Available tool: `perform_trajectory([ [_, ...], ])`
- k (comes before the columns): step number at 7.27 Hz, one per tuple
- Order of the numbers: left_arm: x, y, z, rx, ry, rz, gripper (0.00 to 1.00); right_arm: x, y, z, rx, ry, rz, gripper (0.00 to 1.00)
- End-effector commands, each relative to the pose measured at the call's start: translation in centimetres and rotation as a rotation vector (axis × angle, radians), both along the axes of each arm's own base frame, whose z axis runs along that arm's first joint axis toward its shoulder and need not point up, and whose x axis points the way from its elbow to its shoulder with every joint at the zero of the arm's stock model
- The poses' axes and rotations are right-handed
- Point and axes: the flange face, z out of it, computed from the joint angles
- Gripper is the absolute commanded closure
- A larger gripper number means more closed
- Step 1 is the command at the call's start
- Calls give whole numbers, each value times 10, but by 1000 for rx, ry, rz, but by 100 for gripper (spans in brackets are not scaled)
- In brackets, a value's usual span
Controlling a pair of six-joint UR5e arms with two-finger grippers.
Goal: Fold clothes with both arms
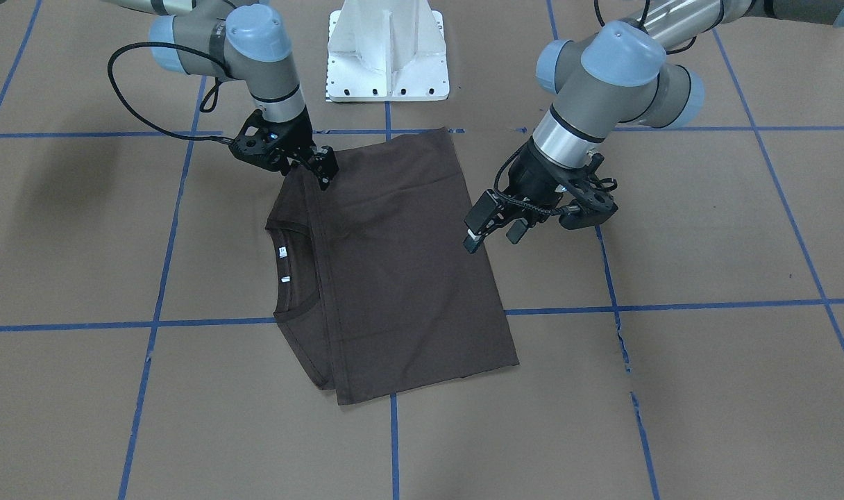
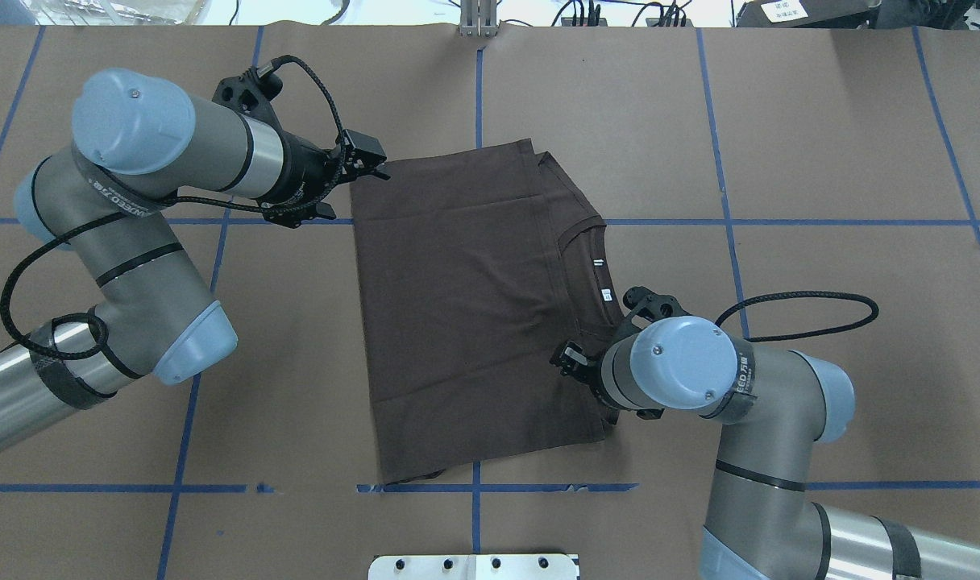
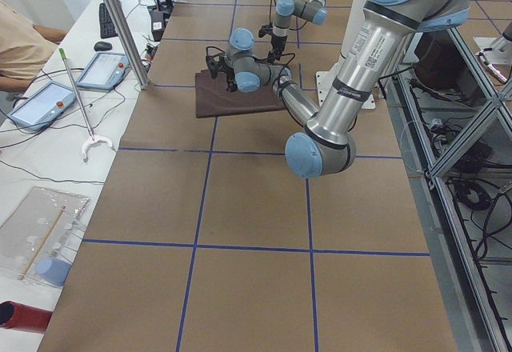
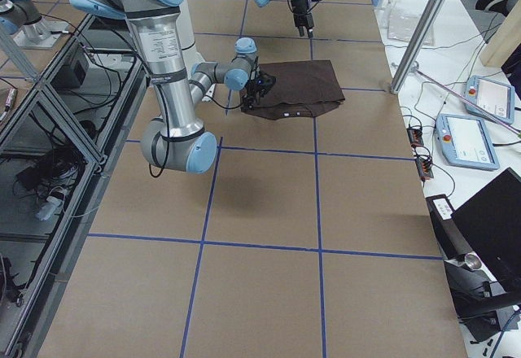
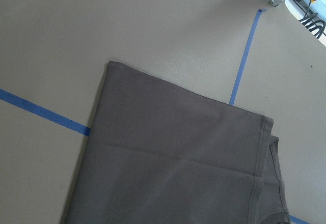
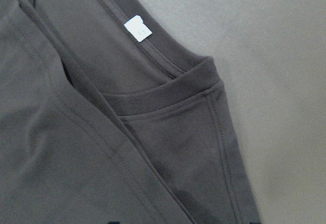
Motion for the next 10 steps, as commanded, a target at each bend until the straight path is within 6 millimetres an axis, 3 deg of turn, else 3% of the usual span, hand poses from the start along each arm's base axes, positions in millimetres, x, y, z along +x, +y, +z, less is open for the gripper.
perform_trajectory([
  [1,-3,2,-5,-14,16,-9,2,2,10,13,-53,-36,42,15],
  [4,-2,3,-5,-29,21,-17,2,-3,25,24,-72,-16,39,18],
  [7,-1,3,-5,-32,21,-16,2,-1,26,20,-72,-23,39,23],
  [8,-1,3,-5,-34,22,-17,2,1,27,18,-74,-16,38,29],
  [9,-1,3,-4,-35,21,-17,2,3,32,12,-78,-13,34,54],
  [10,-1,3,-4,-35,21,-17,2,2,37,10,-79,-8,27,90],
])
